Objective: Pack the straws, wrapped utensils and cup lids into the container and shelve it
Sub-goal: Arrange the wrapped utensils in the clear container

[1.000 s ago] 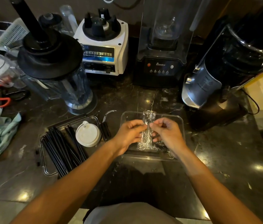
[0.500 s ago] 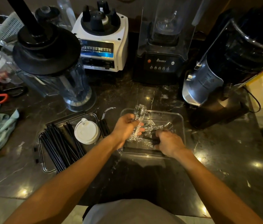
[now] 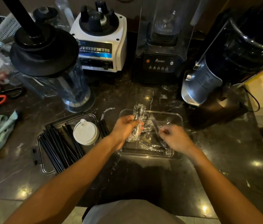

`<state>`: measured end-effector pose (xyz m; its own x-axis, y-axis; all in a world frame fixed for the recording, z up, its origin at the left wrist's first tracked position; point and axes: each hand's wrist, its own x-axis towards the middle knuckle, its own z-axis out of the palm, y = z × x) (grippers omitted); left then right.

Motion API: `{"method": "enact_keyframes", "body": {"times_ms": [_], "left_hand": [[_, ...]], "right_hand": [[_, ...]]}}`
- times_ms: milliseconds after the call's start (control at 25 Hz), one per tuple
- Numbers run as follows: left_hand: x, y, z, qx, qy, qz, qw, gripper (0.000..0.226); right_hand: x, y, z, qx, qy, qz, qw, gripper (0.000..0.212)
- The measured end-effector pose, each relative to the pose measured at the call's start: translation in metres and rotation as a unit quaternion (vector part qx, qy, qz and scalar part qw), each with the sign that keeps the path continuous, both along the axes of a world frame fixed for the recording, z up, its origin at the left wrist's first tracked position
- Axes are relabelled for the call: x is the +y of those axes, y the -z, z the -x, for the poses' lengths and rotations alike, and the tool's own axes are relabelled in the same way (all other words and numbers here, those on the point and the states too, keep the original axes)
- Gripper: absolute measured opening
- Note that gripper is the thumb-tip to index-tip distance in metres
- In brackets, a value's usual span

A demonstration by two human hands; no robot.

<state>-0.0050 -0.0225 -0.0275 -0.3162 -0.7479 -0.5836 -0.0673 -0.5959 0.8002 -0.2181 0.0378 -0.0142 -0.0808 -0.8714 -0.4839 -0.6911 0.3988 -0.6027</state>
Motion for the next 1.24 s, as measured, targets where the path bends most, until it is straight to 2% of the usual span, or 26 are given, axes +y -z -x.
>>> {"method": "enact_keyframes", "body": {"times_ms": [80, 200, 320, 400, 440, 520, 640, 760, 880, 960, 1040, 1160, 1240], "left_hand": [[0.002, -0.001, 0.002, 0.011, 0.007, 0.0, 1.0, 0.034], [0.004, -0.005, 0.002, 0.014, 0.016, -0.002, 1.0, 0.033], [0.008, -0.013, 0.004, 0.042, 0.023, -0.016, 0.999, 0.037], [0.011, -0.016, 0.006, 0.053, 0.017, -0.025, 0.998, 0.027], [0.013, -0.018, 0.005, 0.061, 0.015, -0.025, 0.998, 0.029], [0.015, -0.019, 0.006, 0.071, 0.021, -0.016, 0.997, 0.04], [0.018, -0.021, 0.004, 0.073, 0.027, -0.015, 0.997, 0.038], [0.021, -0.021, 0.004, 0.08, 0.04, -0.022, 0.996, 0.028], [0.022, -0.021, 0.005, 0.078, 0.045, -0.021, 0.996, 0.016], [0.022, -0.019, 0.004, 0.081, 0.044, -0.014, 0.996, 0.013], [0.02, -0.019, 0.003, 0.086, 0.046, -0.001, 0.995, 0.021], [0.016, -0.013, 0.001, 0.074, 0.033, 0.02, 0.997, 0.041], [0.013, -0.011, -0.002, 0.066, 0.02, 0.035, 0.997, 0.036]], "right_hand": [[0.0, -0.004, 0.003, -0.123, 0.107, 0.001, 0.987, 0.015], [0.0, -0.012, 0.005, -0.296, 0.22, 0.02, 0.929, 0.01], [0.0, -0.019, 0.004, -0.387, 0.258, 0.026, 0.885, 0.003], [0.0, -0.023, 0.002, -0.422, 0.261, 0.022, 0.868, 0.003], [0.001, -0.025, 0.0, -0.435, 0.261, 0.023, 0.861, 0.004], [0.003, -0.027, -0.006, -0.45, 0.266, 0.027, 0.852, 0.012], [0.004, -0.025, -0.012, -0.444, 0.277, 0.022, 0.852, 0.027], [0.004, -0.023, -0.015, -0.425, 0.248, 0.025, 0.87, 0.016], [0.001, -0.024, -0.017, -0.443, 0.26, 0.022, 0.858, 0.01], [0.0, -0.023, -0.017, -0.443, 0.267, 0.015, 0.856, 0.005], [0.0, -0.021, -0.018, -0.431, 0.264, 0.012, 0.863, 0.006], [-0.001, -0.022, -0.017, -0.403, 0.298, 0.051, 0.864, 0.023], [-0.003, -0.024, -0.01, -0.371, 0.329, 0.116, 0.861, 0.038]]}}
